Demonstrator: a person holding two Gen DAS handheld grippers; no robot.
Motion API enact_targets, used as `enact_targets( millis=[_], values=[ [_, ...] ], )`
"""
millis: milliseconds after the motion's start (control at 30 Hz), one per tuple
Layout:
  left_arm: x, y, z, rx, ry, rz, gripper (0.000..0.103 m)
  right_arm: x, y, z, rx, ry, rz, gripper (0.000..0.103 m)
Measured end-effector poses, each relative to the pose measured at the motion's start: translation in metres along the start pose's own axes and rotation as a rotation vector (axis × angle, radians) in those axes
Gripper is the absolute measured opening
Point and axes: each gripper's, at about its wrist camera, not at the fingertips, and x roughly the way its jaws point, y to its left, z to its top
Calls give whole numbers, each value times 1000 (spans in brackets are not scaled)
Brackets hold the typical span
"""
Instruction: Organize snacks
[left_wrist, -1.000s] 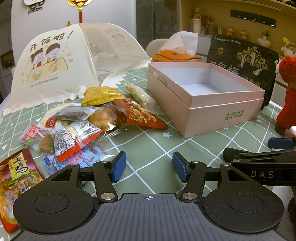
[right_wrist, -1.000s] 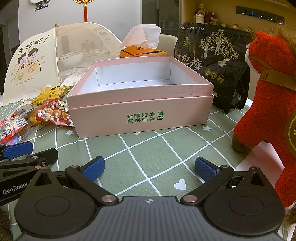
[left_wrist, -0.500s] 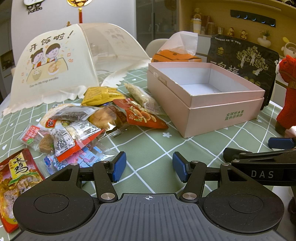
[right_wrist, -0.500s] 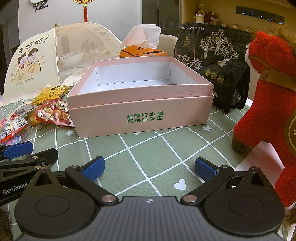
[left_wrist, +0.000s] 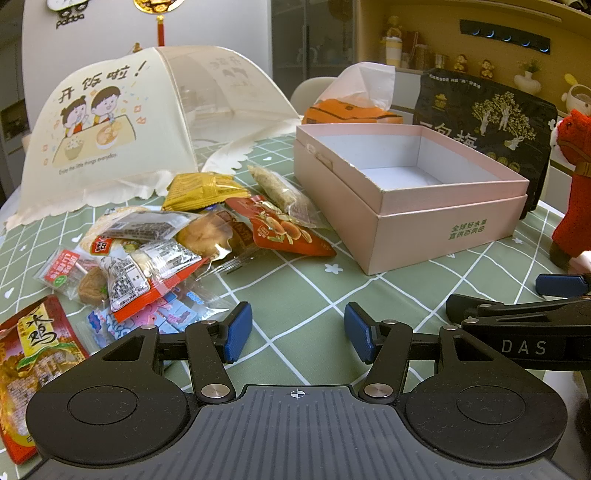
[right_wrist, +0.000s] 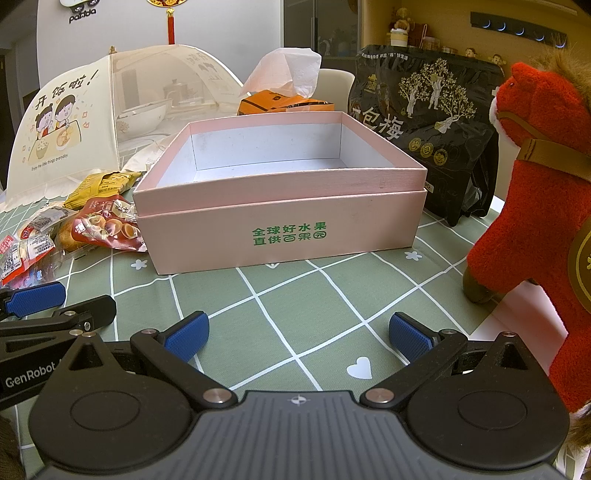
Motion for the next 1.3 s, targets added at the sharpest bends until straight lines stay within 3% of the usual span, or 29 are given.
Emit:
enact_targets(
  millis=[633, 767, 867, 1033, 1200, 1233, 1300],
  values=[
    [5, -4, 1, -6, -1, -5, 62, 5, 4, -8, -3, 2, 2, 103],
    [-2, 3, 0, -18, 23, -32, 60, 11, 4, -1, -44, 102, 48, 103],
    [-15, 18, 7, -111, 71, -90, 58, 12, 7, 4, -90, 188, 86, 103],
    [-51, 58, 23, -246, 19, -14, 57, 9, 7, 9, -65, 248, 60, 103],
    [-27, 114, 27, -493, 197, 58, 56, 9, 12, 7, -59, 249, 48, 103],
    [-21, 120, 28, -514, 222, 71, 56, 9, 13, 8, -68, 258, 58, 103],
    [-14, 120, 34, -454, 226, 64, 56, 5, 18, 8, -104, 279, 104, 102]
  ],
)
